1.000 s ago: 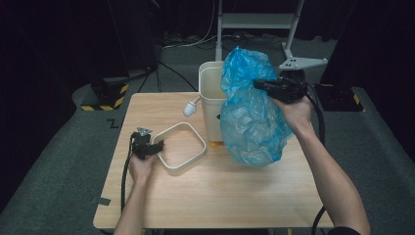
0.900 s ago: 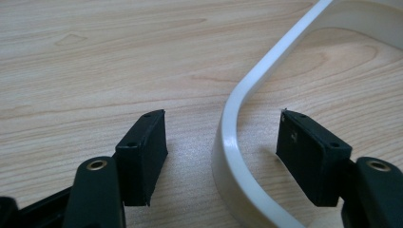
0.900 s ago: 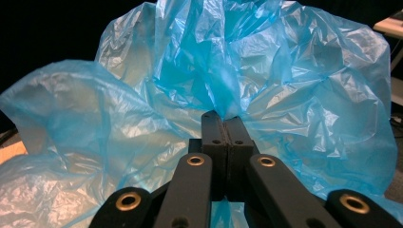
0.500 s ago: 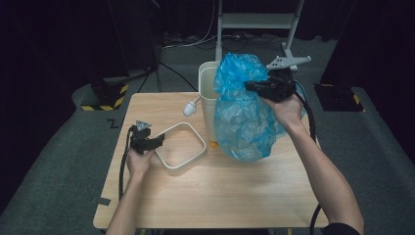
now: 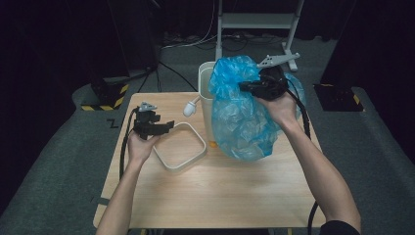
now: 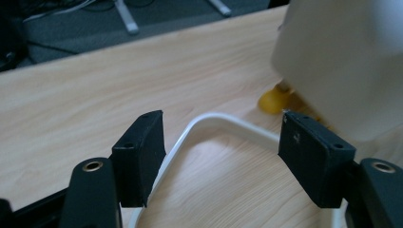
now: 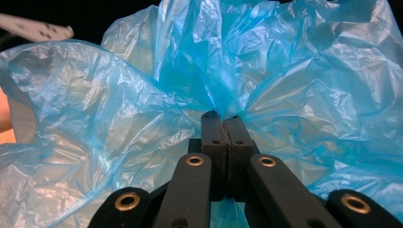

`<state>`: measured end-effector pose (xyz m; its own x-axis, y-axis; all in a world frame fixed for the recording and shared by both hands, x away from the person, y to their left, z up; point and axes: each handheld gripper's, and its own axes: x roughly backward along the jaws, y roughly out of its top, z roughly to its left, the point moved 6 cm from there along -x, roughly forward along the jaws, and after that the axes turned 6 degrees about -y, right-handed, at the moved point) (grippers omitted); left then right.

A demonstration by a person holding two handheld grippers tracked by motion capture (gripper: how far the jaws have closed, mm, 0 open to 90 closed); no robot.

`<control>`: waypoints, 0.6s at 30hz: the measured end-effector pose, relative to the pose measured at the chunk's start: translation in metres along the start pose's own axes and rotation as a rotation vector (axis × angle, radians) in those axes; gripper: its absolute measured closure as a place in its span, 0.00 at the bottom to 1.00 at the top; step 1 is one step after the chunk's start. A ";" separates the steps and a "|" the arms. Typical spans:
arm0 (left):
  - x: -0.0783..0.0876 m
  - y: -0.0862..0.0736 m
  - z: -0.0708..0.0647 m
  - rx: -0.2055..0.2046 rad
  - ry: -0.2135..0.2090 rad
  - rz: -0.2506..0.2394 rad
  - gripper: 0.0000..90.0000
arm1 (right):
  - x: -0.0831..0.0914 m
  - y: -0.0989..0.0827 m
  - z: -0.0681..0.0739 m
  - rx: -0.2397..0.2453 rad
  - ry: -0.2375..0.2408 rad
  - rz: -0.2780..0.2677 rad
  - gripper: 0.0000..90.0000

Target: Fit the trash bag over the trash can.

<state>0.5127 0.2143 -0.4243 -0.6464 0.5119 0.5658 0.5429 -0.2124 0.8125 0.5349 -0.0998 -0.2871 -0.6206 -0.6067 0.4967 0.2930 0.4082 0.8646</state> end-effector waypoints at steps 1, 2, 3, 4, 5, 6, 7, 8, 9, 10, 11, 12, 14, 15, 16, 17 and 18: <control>0.003 0.006 -0.003 -0.011 -0.007 -0.003 0.36 | -0.001 0.000 0.000 0.001 -0.002 0.005 1.00; 0.005 0.012 -0.005 -0.022 -0.009 -0.006 0.36 | -0.002 0.001 0.001 0.002 -0.002 0.010 0.99; 0.009 0.018 -0.008 -0.031 -0.015 -0.013 0.36 | -0.002 0.001 0.003 0.009 -0.004 0.018 0.99; 0.012 0.025 -0.011 -0.038 -0.020 -0.023 0.36 | -0.003 0.001 0.005 0.018 -0.009 0.024 0.99; 0.016 0.031 -0.014 -0.043 -0.028 -0.038 0.36 | -0.003 0.002 0.007 0.033 -0.017 0.027 0.99; 0.019 0.037 -0.017 -0.047 -0.038 -0.048 0.37 | -0.004 0.002 0.008 0.042 -0.020 0.030 0.99; 0.022 0.043 -0.021 -0.046 -0.049 -0.060 0.37 | -0.005 0.002 0.009 0.041 -0.018 0.034 0.99; 0.025 0.049 -0.023 -0.062 -0.052 -0.066 0.37 | -0.006 0.003 0.009 0.039 -0.015 0.036 0.99; 0.028 0.055 -0.027 -0.070 -0.054 -0.073 0.37 | -0.006 0.003 0.009 0.038 -0.011 0.039 0.99; 0.030 0.062 -0.030 -0.083 -0.051 -0.083 0.38 | -0.007 0.003 0.008 0.031 -0.008 0.041 0.99; 0.032 0.068 -0.033 -0.097 -0.048 -0.091 0.39 | -0.007 0.004 0.008 0.027 -0.005 0.042 0.99; 0.034 0.073 -0.036 -0.104 -0.053 -0.098 0.39 | -0.007 0.005 0.008 0.026 -0.004 0.045 0.99; 0.037 0.084 -0.042 -0.106 -0.077 -0.115 0.39 | -0.008 0.006 0.009 0.022 -0.001 0.049 0.99; 0.038 0.087 -0.044 -0.108 -0.084 -0.123 0.39 | -0.008 0.007 0.009 0.024 0.001 0.048 0.99; 0.039 0.093 -0.047 -0.108 -0.099 -0.132 0.40 | -0.008 0.007 0.010 0.023 0.001 0.050 0.99; 0.040 0.097 -0.050 -0.108 -0.109 -0.141 0.40 | -0.009 0.008 0.010 0.025 0.000 0.048 0.99; 0.041 0.100 -0.052 -0.109 -0.116 -0.146 0.40 | -0.009 0.008 0.010 0.026 0.002 0.048 0.99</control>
<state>0.5126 0.1712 -0.3128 -0.6446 0.6351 0.4256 0.3827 -0.2138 0.8988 0.5354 -0.0841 -0.2853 -0.6050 -0.5873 0.5377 0.3032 0.4545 0.8375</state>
